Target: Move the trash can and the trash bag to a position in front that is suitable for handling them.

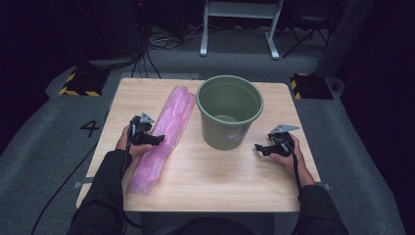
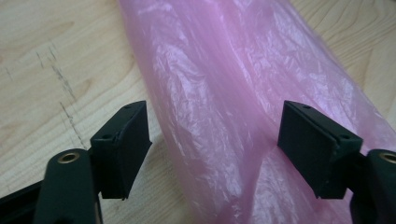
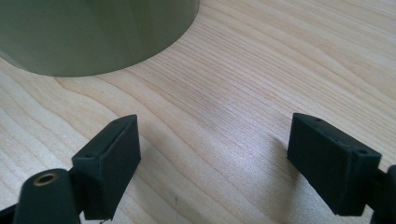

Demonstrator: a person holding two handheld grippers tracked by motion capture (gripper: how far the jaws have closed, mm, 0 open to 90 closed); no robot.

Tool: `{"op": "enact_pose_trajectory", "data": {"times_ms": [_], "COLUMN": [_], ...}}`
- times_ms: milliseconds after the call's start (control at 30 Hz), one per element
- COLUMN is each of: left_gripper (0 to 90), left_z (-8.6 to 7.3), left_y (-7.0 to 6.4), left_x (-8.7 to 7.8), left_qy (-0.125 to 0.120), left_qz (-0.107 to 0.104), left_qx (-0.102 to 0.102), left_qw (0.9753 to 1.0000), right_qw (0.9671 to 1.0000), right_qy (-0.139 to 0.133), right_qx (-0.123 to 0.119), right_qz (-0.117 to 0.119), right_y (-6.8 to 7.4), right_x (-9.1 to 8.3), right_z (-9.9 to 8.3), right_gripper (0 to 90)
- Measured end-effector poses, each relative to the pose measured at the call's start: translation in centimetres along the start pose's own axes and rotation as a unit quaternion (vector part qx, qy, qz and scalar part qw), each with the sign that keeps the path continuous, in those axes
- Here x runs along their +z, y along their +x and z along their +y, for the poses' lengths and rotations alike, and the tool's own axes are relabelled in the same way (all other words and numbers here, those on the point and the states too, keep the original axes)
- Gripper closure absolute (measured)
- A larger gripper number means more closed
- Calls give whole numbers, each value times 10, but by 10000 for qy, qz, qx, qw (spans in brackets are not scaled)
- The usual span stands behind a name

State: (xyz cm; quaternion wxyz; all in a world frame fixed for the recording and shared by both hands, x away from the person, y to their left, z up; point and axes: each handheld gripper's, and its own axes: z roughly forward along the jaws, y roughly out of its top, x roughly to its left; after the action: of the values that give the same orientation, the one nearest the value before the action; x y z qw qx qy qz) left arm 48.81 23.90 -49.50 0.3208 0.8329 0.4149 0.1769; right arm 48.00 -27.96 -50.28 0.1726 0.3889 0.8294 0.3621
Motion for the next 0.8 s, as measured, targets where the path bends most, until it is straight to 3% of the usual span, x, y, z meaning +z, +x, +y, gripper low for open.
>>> {"op": "enact_pose_trajectory", "data": {"times_ms": [67,233,300,367,433,633,700,767,800], "left_gripper": [277,306,401,430,535,727,726,609,493], "left_z": [-2,-5,-6,-6,-7,-10,-10,-10,-9], "left_y": [1,1,-1,-2,-3,0,0,-1,-2], "left_x": [1,0,-1,-2,-3,-5,-6,-6,-5], "left_qy": [-32,-142,-204,-220,-270,-347,-305,-287,-270], "left_qz": [-116,-181,-268,-296,-336,-541,-581,-562,-597], "left_qx": [-87,-22,38,31,58,-96,-79,-52,-20], "left_qw": [9999,9997,9994,9993,9991,9979,9978,9980,9979], "right_qw": [10000,10000,10000,10000,10000,10000,10000,10000,10000], "right_qy": [0,-2,-2,-3,-3,-2,-3,-5,-2], "right_qx": [1,17,17,16,15,16,14,18,16], "right_qz": [0,-16,-16,-17,-17,-17,-17,-20,-17], "right_y": [0,0,0,0,0,0,0,0,0], "right_x": [0,0,0,0,0,0,0,0,0], "right_z": [0,0,0,0,0,0,0,0,0], "right_gripper": [172,173,173,173,173,173,173,173,173]}}
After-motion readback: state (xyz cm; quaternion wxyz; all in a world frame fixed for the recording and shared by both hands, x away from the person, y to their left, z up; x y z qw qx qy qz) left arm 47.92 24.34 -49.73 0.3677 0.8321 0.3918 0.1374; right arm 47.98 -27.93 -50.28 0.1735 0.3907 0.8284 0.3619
